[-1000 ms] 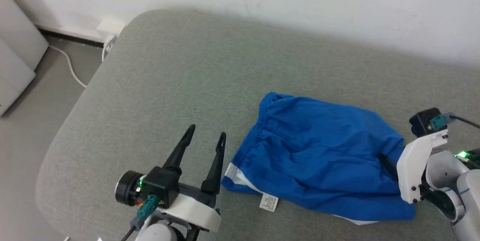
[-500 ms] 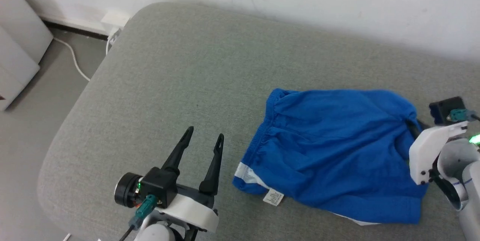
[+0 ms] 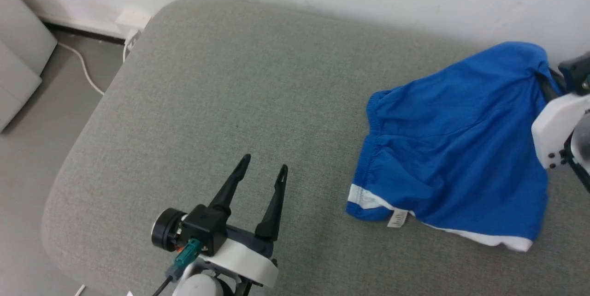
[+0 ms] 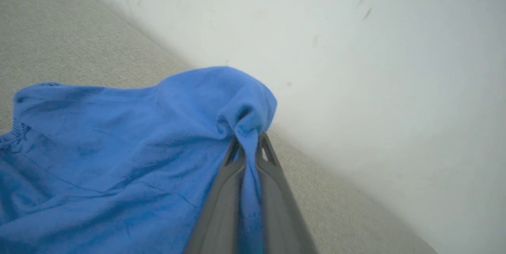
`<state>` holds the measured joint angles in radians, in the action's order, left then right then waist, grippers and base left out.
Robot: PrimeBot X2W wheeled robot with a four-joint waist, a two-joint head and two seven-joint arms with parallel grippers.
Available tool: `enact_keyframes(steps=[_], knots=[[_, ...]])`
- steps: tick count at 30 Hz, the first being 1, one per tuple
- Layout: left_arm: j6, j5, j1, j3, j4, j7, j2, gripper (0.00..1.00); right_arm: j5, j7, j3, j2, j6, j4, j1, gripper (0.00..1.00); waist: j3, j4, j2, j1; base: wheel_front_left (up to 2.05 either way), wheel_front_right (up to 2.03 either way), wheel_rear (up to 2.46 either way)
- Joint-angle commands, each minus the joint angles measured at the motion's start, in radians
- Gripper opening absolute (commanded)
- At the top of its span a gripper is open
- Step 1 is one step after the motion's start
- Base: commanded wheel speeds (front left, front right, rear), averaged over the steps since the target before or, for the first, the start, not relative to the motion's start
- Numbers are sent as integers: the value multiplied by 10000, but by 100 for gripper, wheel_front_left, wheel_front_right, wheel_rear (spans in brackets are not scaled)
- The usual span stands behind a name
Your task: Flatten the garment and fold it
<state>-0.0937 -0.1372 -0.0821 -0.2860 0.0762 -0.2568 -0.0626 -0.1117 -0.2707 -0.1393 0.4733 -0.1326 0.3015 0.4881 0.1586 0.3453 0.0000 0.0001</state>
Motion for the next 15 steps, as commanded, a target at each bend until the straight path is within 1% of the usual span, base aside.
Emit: enact_keyframes(steps=[1, 5, 8, 9, 10, 13, 15], knots=[[-67, 46, -97, -34, 4, -49, 70, 100, 143, 126, -257, 161, 19, 451, 471, 0, 320, 257, 0, -1, 0, 0, 0], [-107, 21, -231, -119, 50, -49, 100, 100, 473, 667, -818, 324, 19, 1906, 1405, 0, 574, 430, 0, -1, 0, 0, 0], [-124, 16, -335, -191, 109, -49, 112, 100, 722, 1102, -1023, 251, 19, 3123, 1896, 0, 654, 504, 0, -1, 0, 0, 0], [-127, 11, -361, -207, 130, -49, 114, 100, 766, 1141, -1149, 194, 19, 3538, 1978, 29, 653, 517, 0, -1, 0, 0, 0], [-129, 6, -382, -218, 151, -49, 116, 100, 687, 1196, -1259, 94, 19, 3916, 2045, 100, 636, 519, 0, -1, 0, 0, 0], [-96, -36, -392, -223, 188, -49, 120, 100, 358, 1360, -1616, -121, 19, 4856, 2187, 100, 464, 437, 0, -1, 0, 0, 0], [-71, -42, -355, -188, 195, -49, 121, 100, 113, 1527, -1841, -263, 19, 5256, 2278, 100, 303, 296, 0, -1, 0, 0, 0]])
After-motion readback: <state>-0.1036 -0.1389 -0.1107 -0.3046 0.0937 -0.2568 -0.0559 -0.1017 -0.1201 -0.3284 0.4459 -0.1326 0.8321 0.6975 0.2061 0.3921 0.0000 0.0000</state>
